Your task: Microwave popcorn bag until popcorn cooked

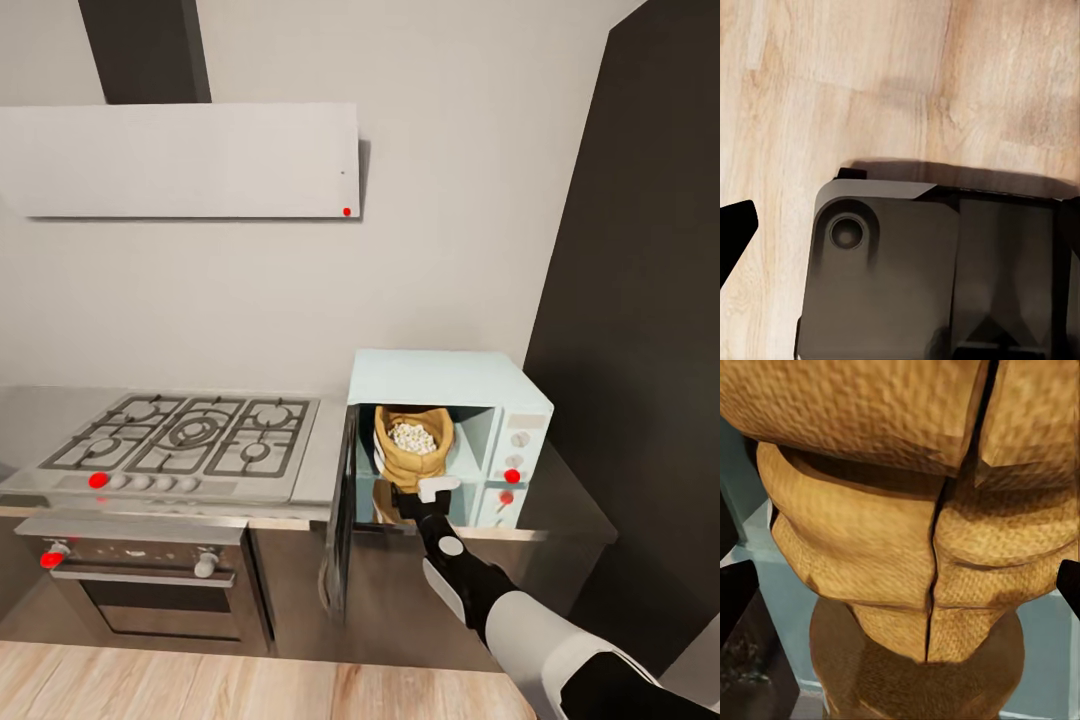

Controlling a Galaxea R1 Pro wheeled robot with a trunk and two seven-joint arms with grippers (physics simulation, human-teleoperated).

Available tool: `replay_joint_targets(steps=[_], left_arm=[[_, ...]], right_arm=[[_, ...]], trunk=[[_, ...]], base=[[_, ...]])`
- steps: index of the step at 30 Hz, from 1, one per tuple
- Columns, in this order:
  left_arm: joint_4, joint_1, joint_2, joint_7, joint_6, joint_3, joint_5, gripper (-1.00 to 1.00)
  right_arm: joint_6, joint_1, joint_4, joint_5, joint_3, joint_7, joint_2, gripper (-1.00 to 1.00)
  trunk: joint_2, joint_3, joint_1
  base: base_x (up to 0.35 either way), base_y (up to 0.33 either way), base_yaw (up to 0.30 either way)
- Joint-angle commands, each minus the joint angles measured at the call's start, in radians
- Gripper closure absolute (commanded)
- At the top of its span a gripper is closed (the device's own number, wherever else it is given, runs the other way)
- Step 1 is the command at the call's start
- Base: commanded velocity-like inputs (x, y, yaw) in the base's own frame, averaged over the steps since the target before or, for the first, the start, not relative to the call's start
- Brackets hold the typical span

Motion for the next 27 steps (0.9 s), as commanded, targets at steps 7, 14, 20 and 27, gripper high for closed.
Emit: replay_joint_targets(steps=[7,14,20,27], left_arm=[[0.001,-0.001,0.0,-0.001,-0.003,0.005,0.003,-1.0],[0.001,-0.001,0.0,-0.001,-0.003,0.005,0.003,-1.0],[0.0,-0.001,0.0,-0.001,-0.003,0.004,0.003,-1.0],[0.0,-0.001,0.0,-0.001,-0.003,0.004,0.003,-1.0]], right_arm=[[-0.004,-0.002,0.001,-0.008,0.007,-0.007,-0.002,-1.0],[-0.004,-0.002,0.0,-0.009,0.006,-0.007,-0.007,-1.0],[-0.004,-0.002,-0.001,-0.009,0.006,-0.007,-0.008,-1.0],[-0.004,-0.002,-0.001,-0.01,0.006,-0.007,-0.008,-1.0]], trunk=[[-0.002,-0.002,0.001],[-0.002,-0.002,0.001],[-0.002,-0.002,0.001],[-0.002,-0.002,0.001]], base=[[0.014,-0.001,0.0],[0.103,-0.027,0.0],[0.157,-0.001,0.0],[0.089,0.0,0.0]])
